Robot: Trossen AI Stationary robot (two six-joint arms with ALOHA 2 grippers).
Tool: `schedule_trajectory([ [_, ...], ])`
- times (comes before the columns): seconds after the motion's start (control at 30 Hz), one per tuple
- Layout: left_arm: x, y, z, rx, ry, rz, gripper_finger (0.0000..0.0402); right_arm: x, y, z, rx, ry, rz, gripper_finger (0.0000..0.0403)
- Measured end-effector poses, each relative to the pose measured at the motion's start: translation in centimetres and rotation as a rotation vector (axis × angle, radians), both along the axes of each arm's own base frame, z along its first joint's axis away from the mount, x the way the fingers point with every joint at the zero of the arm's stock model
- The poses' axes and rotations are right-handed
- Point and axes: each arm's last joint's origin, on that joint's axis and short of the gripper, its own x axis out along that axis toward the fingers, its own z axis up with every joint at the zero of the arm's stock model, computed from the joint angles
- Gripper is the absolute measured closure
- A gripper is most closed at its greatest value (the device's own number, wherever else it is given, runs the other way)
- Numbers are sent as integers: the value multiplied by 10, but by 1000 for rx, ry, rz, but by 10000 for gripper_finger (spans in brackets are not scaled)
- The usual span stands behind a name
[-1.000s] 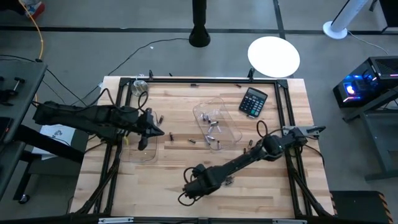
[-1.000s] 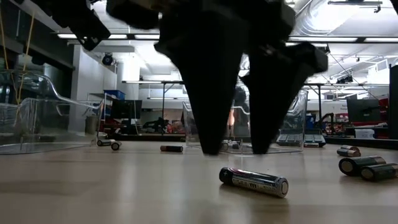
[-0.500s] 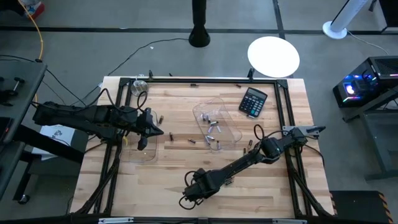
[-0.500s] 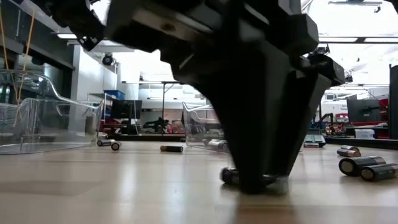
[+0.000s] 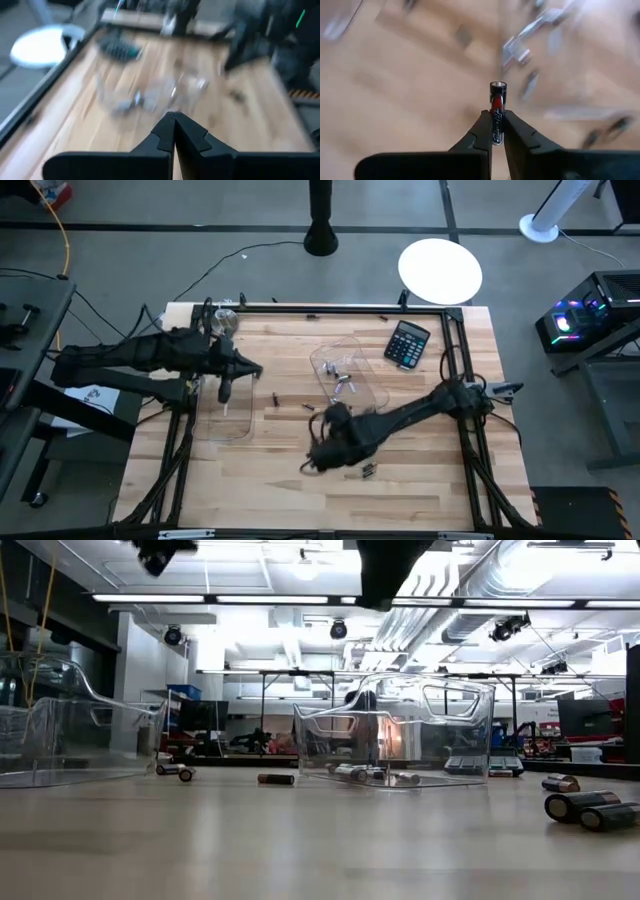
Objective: Sort batteries
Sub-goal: Put the silver battery into the right transparent bin, then put the black battery into the left transparent bin
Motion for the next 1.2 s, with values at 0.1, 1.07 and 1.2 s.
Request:
schedule_trajectory([
  [0.1, -6, 2, -12, 19, 133, 42, 398, 4, -27, 8, -41, -22, -46, 381],
  [1.07, 117, 5, -68, -83, 372, 105, 256, -161, -121, 6, -26, 199, 171, 199],
  [1.2, 136, 1, -85, -11, 536, -3, 256, -211, -113, -1, 98, -130, 100, 199],
])
